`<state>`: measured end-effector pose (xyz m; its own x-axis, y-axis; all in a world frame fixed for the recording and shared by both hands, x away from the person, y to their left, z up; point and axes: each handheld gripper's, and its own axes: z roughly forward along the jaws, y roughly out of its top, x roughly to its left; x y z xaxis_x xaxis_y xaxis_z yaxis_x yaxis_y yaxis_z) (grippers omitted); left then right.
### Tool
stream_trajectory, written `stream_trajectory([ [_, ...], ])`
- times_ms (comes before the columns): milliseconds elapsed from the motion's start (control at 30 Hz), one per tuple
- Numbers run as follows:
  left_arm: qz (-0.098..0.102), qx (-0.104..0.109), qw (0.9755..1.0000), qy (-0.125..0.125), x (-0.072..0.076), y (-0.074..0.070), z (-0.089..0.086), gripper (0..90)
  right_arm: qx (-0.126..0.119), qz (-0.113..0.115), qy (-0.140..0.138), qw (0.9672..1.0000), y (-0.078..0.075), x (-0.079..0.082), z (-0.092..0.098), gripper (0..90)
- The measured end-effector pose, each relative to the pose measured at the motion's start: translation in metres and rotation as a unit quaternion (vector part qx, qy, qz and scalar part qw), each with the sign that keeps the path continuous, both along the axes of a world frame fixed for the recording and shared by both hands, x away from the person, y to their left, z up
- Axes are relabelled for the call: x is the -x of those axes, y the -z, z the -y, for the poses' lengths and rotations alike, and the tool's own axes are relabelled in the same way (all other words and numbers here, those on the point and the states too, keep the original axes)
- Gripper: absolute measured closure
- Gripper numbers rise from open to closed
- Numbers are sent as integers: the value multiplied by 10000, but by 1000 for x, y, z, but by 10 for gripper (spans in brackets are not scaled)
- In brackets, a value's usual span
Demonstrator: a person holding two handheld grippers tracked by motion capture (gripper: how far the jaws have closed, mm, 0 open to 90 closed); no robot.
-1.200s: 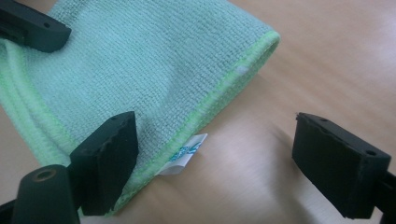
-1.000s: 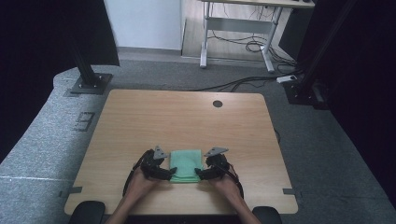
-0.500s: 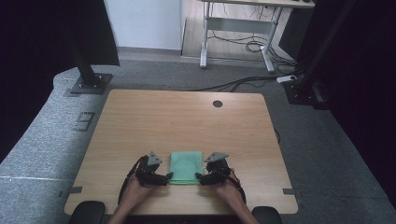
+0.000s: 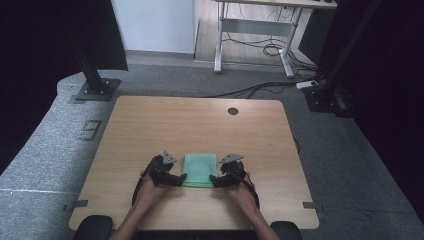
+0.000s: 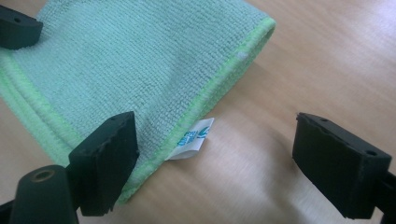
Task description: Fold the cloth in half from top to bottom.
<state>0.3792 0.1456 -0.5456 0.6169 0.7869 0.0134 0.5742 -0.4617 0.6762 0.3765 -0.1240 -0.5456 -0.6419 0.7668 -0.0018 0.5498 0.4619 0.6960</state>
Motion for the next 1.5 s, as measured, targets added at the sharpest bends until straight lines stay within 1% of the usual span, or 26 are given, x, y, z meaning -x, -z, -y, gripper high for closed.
stream_trajectory([
  [33,-2,35,10000,-46,-8,1,0,36,-4,3,63,10000,0,-6,0,141],
  [67,-2,35,10000,-46,-8,1,0,34,-4,3,63,10000,0,-6,0,141],
  [133,-30,77,9999,-88,-15,2,0,30,-29,1,112,9999,0,-12,0,141],
  [233,-21,114,9998,-150,-23,3,0,9,-74,-11,180,9998,1,-22,2,141],
  [267,-6,103,9998,-171,-27,3,0,8,-99,-20,200,9997,1,-27,2,140],
  [300,-6,103,9998,-171,-27,3,0,6,-99,-20,200,9997,1,-27,2,140],
  [333,48,72,9998,-179,-31,3,2,4,-118,-19,236,9996,2,-33,3,140],
  [367,48,72,9998,-179,-31,3,2,3,-118,-19,236,9996,2,-33,3,140],
  [433,45,69,9997,-211,-37,3,2,1,-134,-25,254,9996,2,-38,4,140],
  [500,32,81,9997,-220,-39,3,2,1,-154,-18,276,9995,2,-40,4,140],
  [633,-88,166,9995,-271,-45,3,2,1,-210,-35,299,9993,3,-44,6,139],
  [833,-179,215,9992,-272,-48,3,1,1,-268,-39,286,9992,4,-46,7,133],
  [1167,-179,277,9992,-217,-47,3,0,9,-351,-47,261,9990,4,-46,9,139],
  [1233,-198,333,9990,-243,-47,3,-1,9,-438,-120,251,9987,3,-46,10,147],
  [1300,-210,405,9986,-273,-46,3,-3,10,-459,-102,236,9986,1,-46,11,148],
  [1500,-148,420,9986,-268,-42,-2,-3,17,-499,-57,189,9986,-5,-44,14,147],
])
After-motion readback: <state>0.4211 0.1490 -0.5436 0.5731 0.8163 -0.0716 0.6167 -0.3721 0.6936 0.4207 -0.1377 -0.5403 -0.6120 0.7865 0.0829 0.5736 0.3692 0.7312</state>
